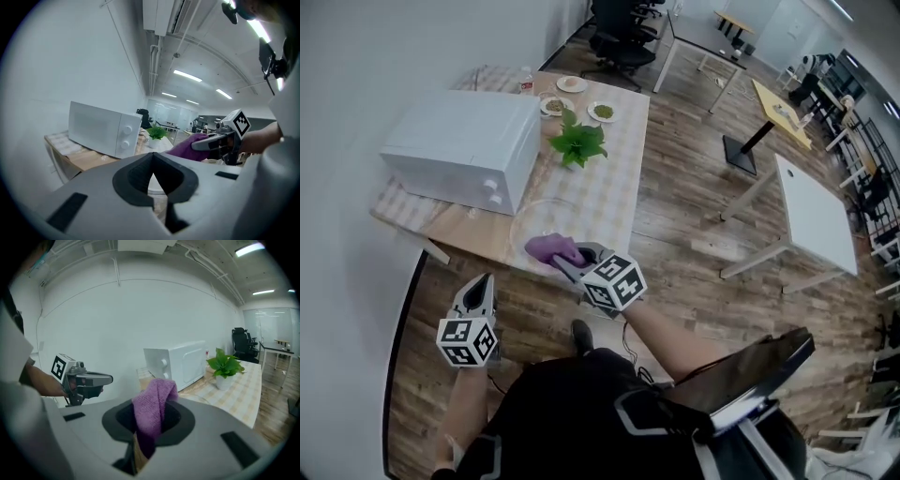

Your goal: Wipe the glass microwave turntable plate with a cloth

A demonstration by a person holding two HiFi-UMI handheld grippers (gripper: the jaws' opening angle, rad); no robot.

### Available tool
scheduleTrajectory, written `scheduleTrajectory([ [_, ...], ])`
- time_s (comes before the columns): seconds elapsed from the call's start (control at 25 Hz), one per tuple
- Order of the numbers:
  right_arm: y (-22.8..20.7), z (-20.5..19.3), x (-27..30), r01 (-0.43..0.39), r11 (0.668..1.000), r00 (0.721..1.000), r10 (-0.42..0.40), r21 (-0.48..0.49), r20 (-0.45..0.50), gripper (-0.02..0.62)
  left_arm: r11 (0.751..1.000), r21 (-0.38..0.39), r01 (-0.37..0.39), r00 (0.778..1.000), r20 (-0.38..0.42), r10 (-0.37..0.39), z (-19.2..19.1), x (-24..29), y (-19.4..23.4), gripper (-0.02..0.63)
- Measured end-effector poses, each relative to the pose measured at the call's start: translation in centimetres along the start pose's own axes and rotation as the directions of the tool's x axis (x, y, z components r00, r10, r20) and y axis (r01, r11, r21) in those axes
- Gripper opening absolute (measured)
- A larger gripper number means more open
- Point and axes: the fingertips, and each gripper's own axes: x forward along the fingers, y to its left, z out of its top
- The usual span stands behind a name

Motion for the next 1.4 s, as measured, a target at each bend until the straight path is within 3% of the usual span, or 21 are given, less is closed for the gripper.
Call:
scheduleTrajectory([
  [0.24,1.5,4.0,-3.1,0.03,1.0,0.991,-0.03,0.004,0.131,0.057,1.0,0.024,0.009,0.998,0.064,-0.011,3.0,-0.7,-1.1,0.008],
  [0.4,1.5,5.1,-4.8,0.096,0.995,0.98,-0.102,0.041,0.168,0.057,0.998,0.03,0.049,0.996,0.077,-0.051,4.6,-1.4,-2.5,0.008],
  [0.6,1.6,6.3,-6.6,0.144,0.989,0.963,-0.144,0.013,0.229,0.057,0.993,0.115,0.036,0.993,0.109,-0.049,6.8,-1.9,-3.5,0.008],
  [0.8,0.5,7.3,-8.6,0.243,0.969,0.921,-0.243,0.037,0.304,0.054,0.989,0.145,-0.001,0.986,0.167,-0.024,8.2,-2.6,-4.0,0.008],
  [0.88,0.1,7.6,-9.2,0.271,0.961,0.907,-0.272,0.049,0.321,0.054,0.989,0.147,0.023,0.981,0.187,-0.05,8.7,-2.7,-4.6,0.008],
  [1.0,-0.2,7.9,-9.7,0.281,0.957,0.897,-0.289,0.071,0.336,0.054,0.988,0.139,0.07,0.977,0.189,-0.096,9.2,-2.4,-5.4,0.008],
  [1.4,0.1,8.4,-10.2,0.285,0.956,0.887,-0.292,0.073,0.358,0.054,0.982,0.183,0.038,0.979,0.192,-0.073,10.0,-2.1,-5.7,0.008],
])
